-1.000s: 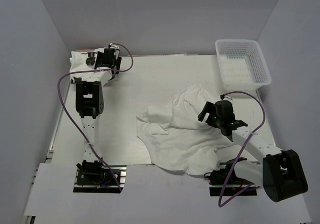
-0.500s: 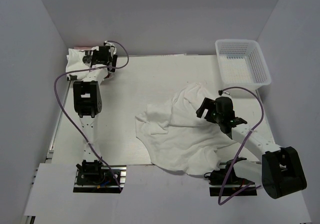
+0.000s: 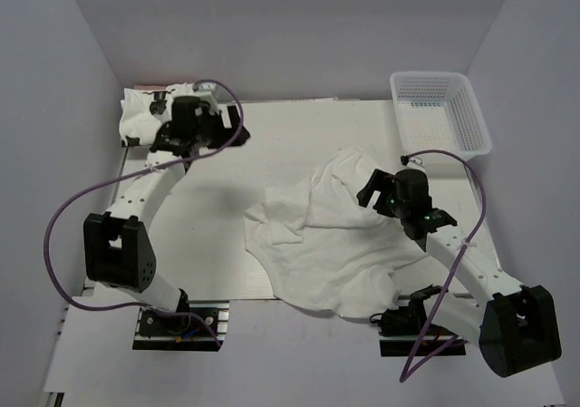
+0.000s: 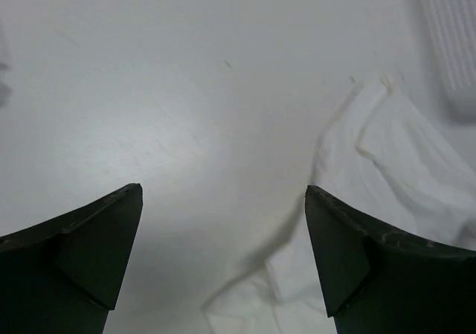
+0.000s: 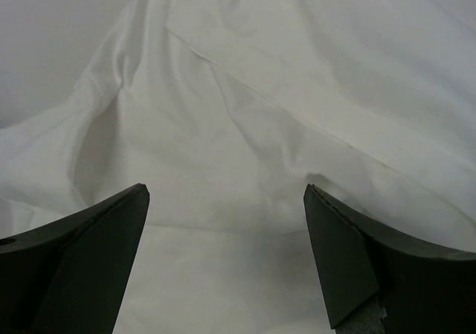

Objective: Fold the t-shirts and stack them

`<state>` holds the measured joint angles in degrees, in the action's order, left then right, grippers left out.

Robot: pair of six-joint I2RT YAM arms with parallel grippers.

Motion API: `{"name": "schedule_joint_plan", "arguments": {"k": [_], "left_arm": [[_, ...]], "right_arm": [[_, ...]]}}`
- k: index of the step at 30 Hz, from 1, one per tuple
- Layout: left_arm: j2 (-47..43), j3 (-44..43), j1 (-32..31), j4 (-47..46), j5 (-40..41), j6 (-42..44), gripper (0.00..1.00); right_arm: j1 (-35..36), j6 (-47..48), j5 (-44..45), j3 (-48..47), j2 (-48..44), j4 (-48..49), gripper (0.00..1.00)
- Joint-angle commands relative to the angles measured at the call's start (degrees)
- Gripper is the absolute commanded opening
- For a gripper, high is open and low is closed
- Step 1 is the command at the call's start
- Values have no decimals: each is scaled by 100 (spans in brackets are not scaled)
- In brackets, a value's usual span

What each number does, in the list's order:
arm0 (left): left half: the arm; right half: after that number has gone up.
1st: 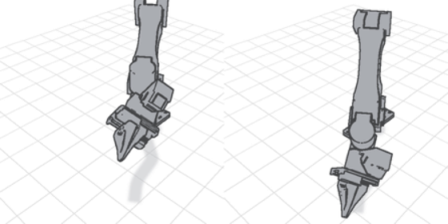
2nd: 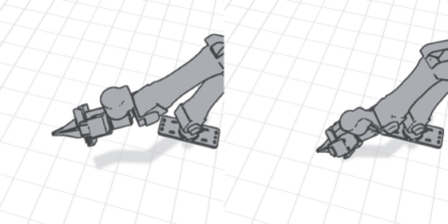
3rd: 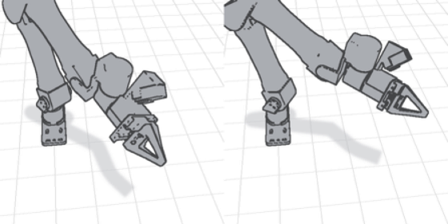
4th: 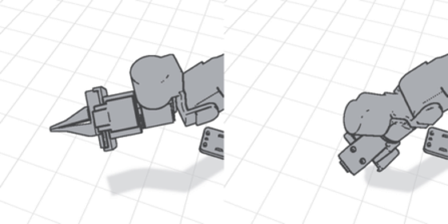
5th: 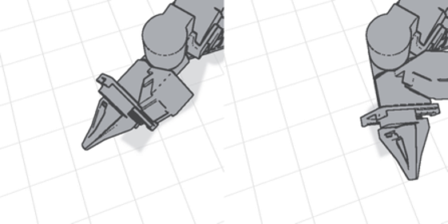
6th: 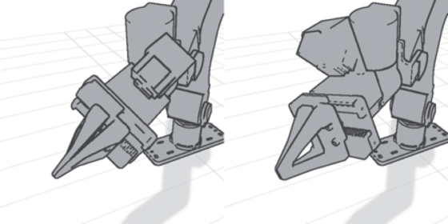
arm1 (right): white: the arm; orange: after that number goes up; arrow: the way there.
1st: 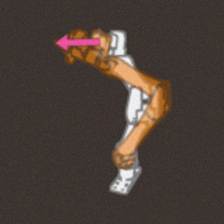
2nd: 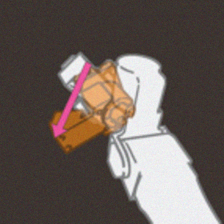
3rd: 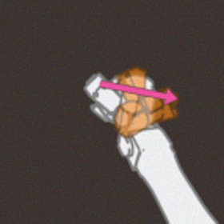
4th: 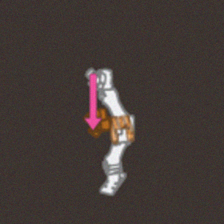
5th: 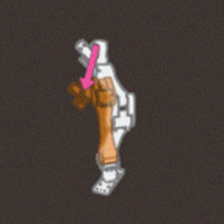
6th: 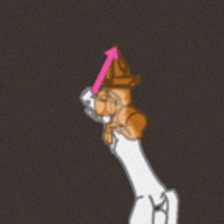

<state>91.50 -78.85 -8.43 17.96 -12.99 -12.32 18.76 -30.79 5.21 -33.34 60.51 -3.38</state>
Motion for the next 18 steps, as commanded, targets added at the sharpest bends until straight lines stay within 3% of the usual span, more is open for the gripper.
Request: {"name": "schedule_joint_plan", "arguments": {"k": [1, 4, 8, 12, 18], "left_arm": [[-246, 1367, -527, -64, -748, -1061, 100], [-397, 2232, -1133, -206, -1213, -1352, 100], [-931, 3023, -1977, -161, -986, -1721, 100], [-1170, 3376, -2320, -327, -644, -2002, 100], [48, 3097, -2515, -215, 401, -2372, 100]], "right_arm": [[-13, -173, 496, -217, -232, -865, 90], [-39, -270, 421, -24, -548, -728, 90], [-13, -279, -36, 407, -856, -340, 90], [-31, -182, -213, 381, -699, -444, 90], [-39, -200, -354, 521, -733, -427, 90]]}}
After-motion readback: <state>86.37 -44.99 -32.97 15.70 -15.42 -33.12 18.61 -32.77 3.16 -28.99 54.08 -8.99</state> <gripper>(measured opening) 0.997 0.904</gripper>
